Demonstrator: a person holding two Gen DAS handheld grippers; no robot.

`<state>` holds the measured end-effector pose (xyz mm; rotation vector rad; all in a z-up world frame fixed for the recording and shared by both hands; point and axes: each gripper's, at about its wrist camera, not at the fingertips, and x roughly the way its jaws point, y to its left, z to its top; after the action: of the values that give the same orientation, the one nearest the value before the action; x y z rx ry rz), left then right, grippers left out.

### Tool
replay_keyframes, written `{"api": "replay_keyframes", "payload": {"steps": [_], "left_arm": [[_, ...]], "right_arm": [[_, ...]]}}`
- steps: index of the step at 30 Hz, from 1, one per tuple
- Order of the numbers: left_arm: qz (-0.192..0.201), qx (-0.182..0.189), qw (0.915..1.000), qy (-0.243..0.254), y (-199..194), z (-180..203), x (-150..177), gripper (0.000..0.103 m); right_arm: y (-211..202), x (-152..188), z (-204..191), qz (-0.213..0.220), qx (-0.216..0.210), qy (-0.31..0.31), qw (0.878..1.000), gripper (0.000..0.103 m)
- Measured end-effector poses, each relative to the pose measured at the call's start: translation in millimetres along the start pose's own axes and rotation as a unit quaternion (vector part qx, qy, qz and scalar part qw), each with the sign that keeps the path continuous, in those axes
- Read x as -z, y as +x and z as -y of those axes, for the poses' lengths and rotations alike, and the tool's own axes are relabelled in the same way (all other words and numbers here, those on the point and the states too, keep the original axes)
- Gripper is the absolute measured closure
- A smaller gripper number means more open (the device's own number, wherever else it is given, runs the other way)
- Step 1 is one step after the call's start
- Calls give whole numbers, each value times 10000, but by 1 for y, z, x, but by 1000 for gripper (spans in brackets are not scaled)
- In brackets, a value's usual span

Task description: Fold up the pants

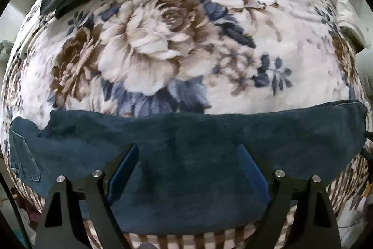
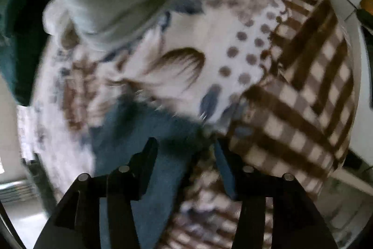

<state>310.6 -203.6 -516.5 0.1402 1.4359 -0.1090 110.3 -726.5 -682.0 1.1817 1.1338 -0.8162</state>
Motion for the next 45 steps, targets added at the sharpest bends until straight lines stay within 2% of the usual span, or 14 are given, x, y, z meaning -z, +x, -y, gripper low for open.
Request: {"api": "replay_keyframes", "payload": {"steps": [2, 5, 7, 10, 14, 17, 23, 27, 34, 36, 37, 39, 42, 45], "left_arm": [[-27, 20, 10000, -27, 5, 5, -4, 16], [10, -24, 9999, -107, 4, 1, -3, 16], [22, -34, 9998, -204, 4, -12, -4, 16], [-5, -42, 9989, -461, -1, -45, -7, 16], [-32, -132, 9957, -918, -14, -102, -6, 16], [-152, -312, 9903, -1344, -17, -149, 15, 16], [-535, -490, 9761, -2048, -8, -245, 36, 16], [-505, -607, 9714, -2241, -7, -293, 38, 16], [-520, -610, 9671, -2414, 0, -338, 43, 16], [-538, -568, 9649, -2506, 0, -347, 46, 16], [-541, -460, 9644, -2548, 2, -353, 46, 16], [-554, -337, 9644, -2565, 2, -355, 50, 16], [-553, -301, 9659, -2513, 1, -358, 51, 16], [-584, -237, 9661, -2505, -1, -357, 53, 16]], "right_arm": [[12, -3, -2, -92, -133, 238, 9996, 95], [9, -2, -33, 323, 498, -545, 9967, 96], [22, -4, -34, 42, 757, -524, 9957, 95], [16, -9, -57, -246, 1141, -870, 9894, 89], [-18, 25, -128, -552, 1097, -1592, 9796, 44], [-17, 85, -203, -1138, 628, -2453, 9607, 43], [62, 244, -353, -2894, -201, -3912, 8734, 44], [113, 338, -423, -3561, -188, -4893, 7959, 44], [176, 453, -470, -4313, 139, -5808, 6902, 44], [175, 471, -462, -4326, 126, -6089, 6648, 81], [173, 480, -458, -4130, 320, -6404, 6468, 88], [166, 480, -460, -3834, 364, -6533, 6519, 99], [145, 440, -468, -3229, 135, -6087, 7246, 101], [148, 412, -464, -3204, 57, -5471, 7733, 101]]}}
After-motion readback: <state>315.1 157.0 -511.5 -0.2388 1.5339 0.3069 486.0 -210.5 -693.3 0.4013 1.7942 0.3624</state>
